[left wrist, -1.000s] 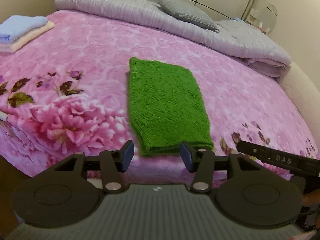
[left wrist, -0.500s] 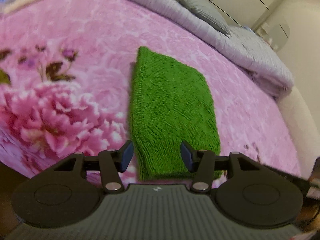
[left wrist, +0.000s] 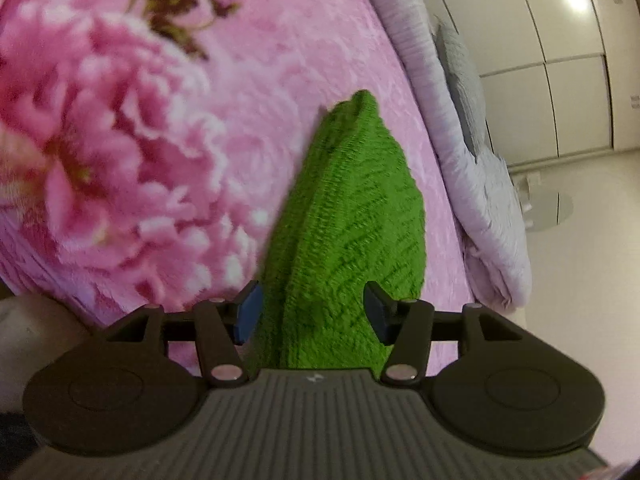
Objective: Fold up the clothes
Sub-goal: 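Grasp the folded vest end with the left gripper while the right gripper grasps beside it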
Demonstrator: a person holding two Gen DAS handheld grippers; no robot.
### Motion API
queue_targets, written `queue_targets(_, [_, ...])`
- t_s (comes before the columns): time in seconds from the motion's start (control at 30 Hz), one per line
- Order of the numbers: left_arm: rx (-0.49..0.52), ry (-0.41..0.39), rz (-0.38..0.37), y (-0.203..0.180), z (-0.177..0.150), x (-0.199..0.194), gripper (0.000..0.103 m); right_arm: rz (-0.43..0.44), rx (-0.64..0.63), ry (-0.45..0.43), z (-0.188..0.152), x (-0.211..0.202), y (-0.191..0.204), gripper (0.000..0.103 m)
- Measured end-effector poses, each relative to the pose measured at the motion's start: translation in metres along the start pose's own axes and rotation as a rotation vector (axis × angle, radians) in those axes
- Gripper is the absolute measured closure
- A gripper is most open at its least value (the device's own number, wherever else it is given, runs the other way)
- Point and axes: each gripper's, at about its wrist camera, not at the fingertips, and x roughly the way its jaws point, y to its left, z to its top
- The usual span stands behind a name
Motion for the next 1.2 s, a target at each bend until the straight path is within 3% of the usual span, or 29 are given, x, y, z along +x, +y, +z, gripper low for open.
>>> queue_targets(0.37, [-0.049, 0.026, -0.025, -0.004, 0.019, 0.038, 0.050, 0.022, 0.077, 0.005, 0.024, 0.040, -0.007, 0.036])
queue_targets(0.77, [0.016, 0.075, -0.089, -0.020, 0.049, 0.078, 0.049, 0.054, 0.062, 0.030, 0.055, 0.081, 0.000, 0.036])
queue_targets(0.83, [0.062, 0.144, -0.136, -0.023, 0.053, 0.084, 0.053, 0.057, 0.055, 0.034, 0.060, 0.088, 0.002, 0.036])
queue_targets(1.0, [0.110, 0.200, -0.177, -0.025, 0.063, 0.101, 0.057, 0.062, -0.019, 0.080, 0.071, 0.105, 0.008, 0.036])
queue_targets(1.07, [0.162, 0.229, -0.176, -0.030, 0.066, 0.106, 0.059, 0.071, -0.022, 0.100, 0.074, 0.107, 0.005, 0.052])
queue_targets(1.2, [0.215, 0.286, -0.138, -0.040, 0.072, 0.114, 0.066, 0.082, 0.006, 0.135, 0.078, 0.109, -0.004, 0.062])
